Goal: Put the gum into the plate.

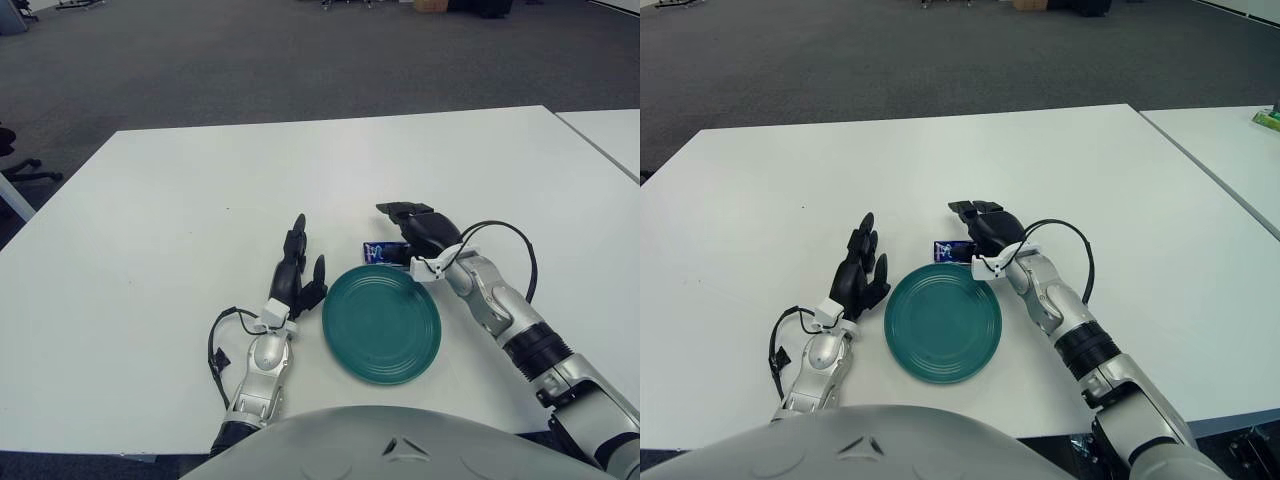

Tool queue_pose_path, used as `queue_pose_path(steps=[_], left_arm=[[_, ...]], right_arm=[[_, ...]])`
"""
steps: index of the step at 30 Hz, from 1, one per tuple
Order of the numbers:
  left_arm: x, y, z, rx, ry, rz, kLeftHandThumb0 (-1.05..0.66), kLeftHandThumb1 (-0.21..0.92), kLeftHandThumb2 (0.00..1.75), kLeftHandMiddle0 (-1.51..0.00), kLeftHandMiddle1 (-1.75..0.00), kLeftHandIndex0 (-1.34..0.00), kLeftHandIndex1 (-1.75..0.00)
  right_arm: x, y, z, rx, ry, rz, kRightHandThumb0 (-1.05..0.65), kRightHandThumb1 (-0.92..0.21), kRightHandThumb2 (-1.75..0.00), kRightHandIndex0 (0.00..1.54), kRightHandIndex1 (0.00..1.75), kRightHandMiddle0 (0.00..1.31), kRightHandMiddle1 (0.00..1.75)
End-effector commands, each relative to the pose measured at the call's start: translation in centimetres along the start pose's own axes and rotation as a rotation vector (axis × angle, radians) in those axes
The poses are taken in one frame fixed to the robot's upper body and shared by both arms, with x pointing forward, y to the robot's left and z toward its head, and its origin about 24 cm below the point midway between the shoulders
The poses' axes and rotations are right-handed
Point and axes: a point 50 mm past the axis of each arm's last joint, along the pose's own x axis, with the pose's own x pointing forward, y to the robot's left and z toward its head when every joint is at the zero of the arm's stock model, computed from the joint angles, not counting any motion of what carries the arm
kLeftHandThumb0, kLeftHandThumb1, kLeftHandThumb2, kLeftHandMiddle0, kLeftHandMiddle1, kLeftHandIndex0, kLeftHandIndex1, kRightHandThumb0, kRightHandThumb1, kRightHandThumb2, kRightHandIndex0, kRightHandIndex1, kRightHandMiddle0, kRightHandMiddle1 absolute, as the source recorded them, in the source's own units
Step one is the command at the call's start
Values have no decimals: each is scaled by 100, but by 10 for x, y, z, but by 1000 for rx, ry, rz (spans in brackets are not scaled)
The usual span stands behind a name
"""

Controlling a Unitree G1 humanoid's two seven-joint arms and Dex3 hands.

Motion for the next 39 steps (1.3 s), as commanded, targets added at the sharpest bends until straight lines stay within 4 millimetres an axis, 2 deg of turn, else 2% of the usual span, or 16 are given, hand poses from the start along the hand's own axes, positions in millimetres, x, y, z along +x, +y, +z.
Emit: queue_pose_path(steps=[1, 20, 39], left_arm=[[-7, -1, -14, -13, 88, 7, -83, 92, 74, -11, -1, 0, -21], [-5, -1, -15, -14, 83, 14, -81, 92, 74, -14, -1, 0, -25], [-3, 0, -17, -12, 85, 7, -82, 92, 73, -11, 0, 0, -24]], right_arm=[[-6, 6, -2, 11, 9, 39, -71, -92, -22, 25, 2, 0, 40], [-10, -4, 2, 16, -9, 10, -71, -92, -34, 26, 2, 0, 42], [-13, -14, 6, 28, -17, -22, -74, -92, -35, 28, 2, 0, 44]])
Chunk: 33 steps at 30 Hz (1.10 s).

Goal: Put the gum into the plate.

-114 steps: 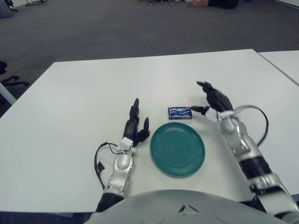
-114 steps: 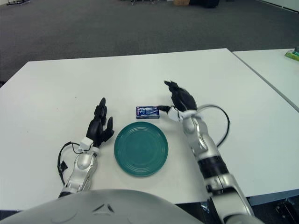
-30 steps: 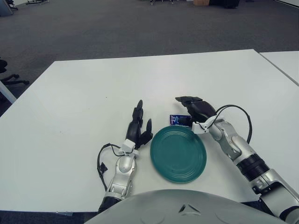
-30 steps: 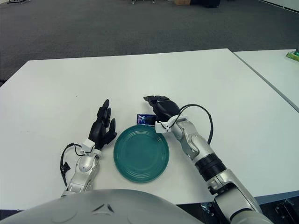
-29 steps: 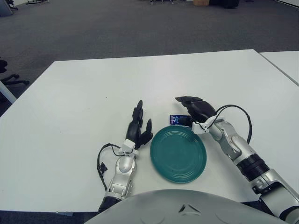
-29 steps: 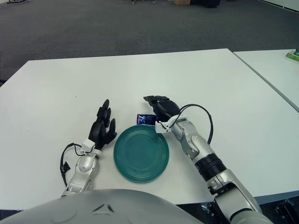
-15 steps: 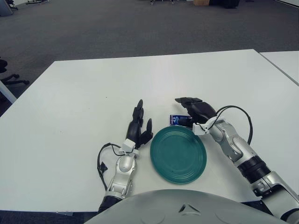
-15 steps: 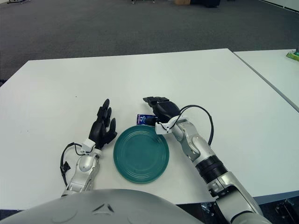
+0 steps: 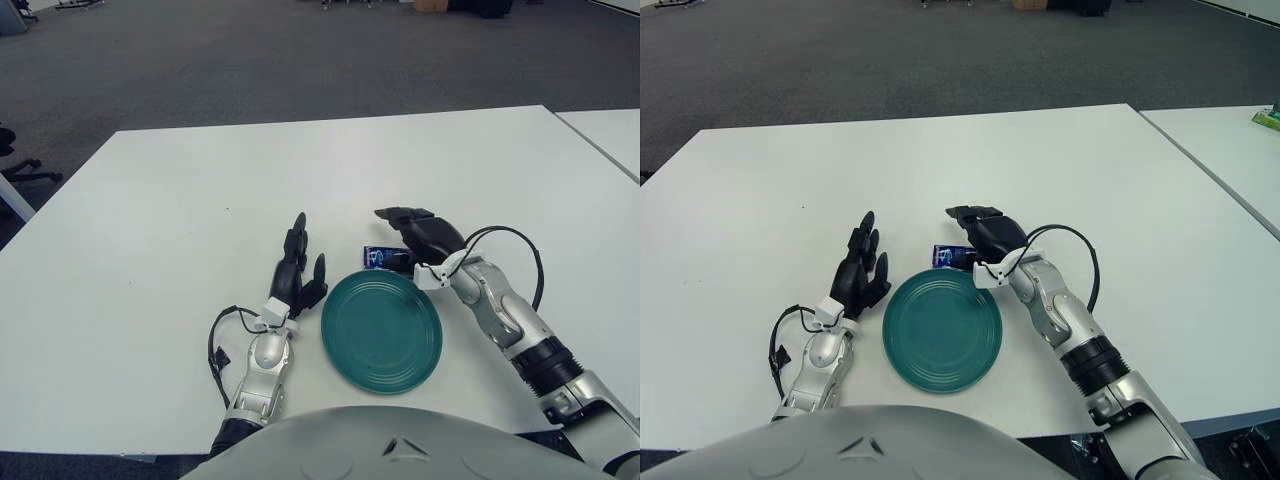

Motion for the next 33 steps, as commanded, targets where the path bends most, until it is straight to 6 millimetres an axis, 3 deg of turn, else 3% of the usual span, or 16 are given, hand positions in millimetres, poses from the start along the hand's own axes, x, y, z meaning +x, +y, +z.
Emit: queue_pose_path(steps=[1, 10, 33], left_arm=[[-6, 0, -15, -11, 85, 9, -82, 92, 73, -11, 0, 0, -23], [-5, 1, -16, 5, 84, 6, -83, 92, 74, -11, 0, 0, -21], [-3, 3, -15, -7, 70, 19, -82, 92, 75, -12, 0, 0, -23]], right_arm=[[-2, -6, 0, 4, 5, -16, -74, -92, -35, 28, 2, 0, 44], [-4, -13, 3, 7, -3, -27, -75, -92, -38, 28, 2, 0, 45], [-8, -4, 2, 19, 12, 25, -76, -92, -32, 27, 1, 0, 42]])
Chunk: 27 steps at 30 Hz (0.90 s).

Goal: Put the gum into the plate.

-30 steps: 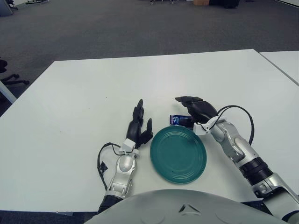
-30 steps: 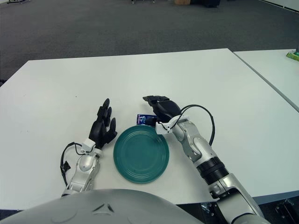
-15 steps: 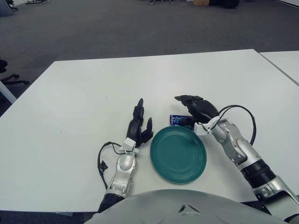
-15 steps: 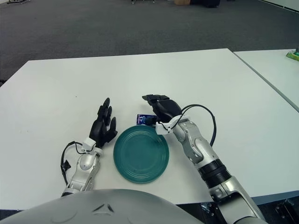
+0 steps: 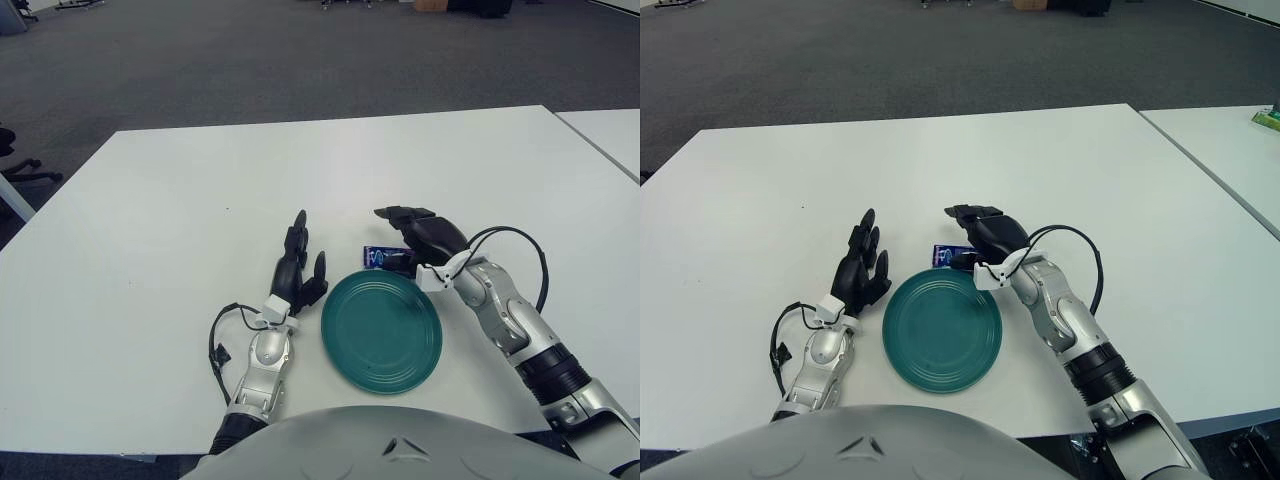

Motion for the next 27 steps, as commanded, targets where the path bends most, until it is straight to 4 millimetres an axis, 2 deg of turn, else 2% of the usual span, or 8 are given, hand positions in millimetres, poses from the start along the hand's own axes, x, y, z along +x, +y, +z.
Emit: queue_pose_path(steps=[1, 12, 27], left_arm=[[-7, 2, -15, -8, 91, 17, -82, 92, 75, -12, 0, 0, -24], [-9, 2, -15, -2, 85, 19, -81, 92, 76, -12, 0, 0, -24], [-10, 4, -14, -10, 81, 21, -82, 92, 78, -12, 0, 0, -23]], right_arm=[[-2, 1, -2, 8, 16, 15, -76, -92, -32, 26, 1, 0, 41], [-3, 5, -5, 4, 43, 48, -75, -92, -28, 26, 0, 0, 39], [-5, 8, -9, 3, 55, 46, -77, -92, -33, 27, 1, 0, 41]])
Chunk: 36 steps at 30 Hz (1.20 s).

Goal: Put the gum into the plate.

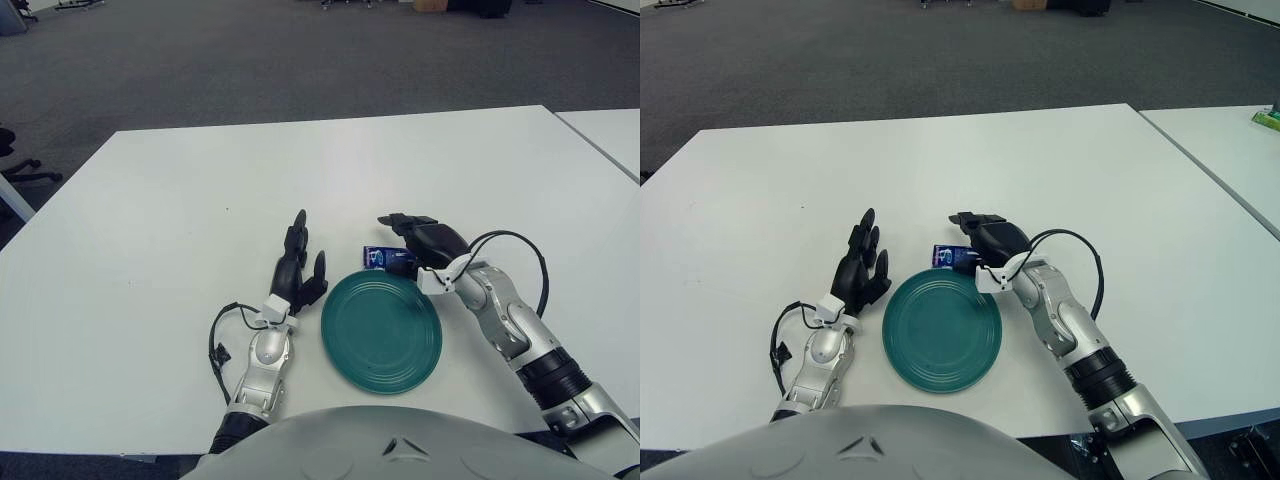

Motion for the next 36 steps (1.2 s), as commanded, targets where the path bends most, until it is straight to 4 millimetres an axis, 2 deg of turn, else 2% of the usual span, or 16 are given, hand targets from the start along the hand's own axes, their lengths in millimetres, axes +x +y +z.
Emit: queue_pose_path(steps=[1, 25, 36], left_arm=[[-11, 3, -15, -5, 88, 17, -82, 92, 78, -12, 0, 0, -23], [-14, 7, -17, -4, 93, 32, -85, 92, 78, -12, 0, 0, -25], [-15, 7, -18, -9, 90, 42, -86, 92, 76, -13, -1, 0, -30]], right_arm=[[-2, 0, -5, -7, 11, -7, -77, -92, -33, 27, 1, 0, 41], [-8, 3, -16, -7, 13, -1, -75, -92, -36, 27, 0, 0, 42], [-6, -6, -27, -50, 15, 5, -75, -92, -36, 28, 1, 0, 41]])
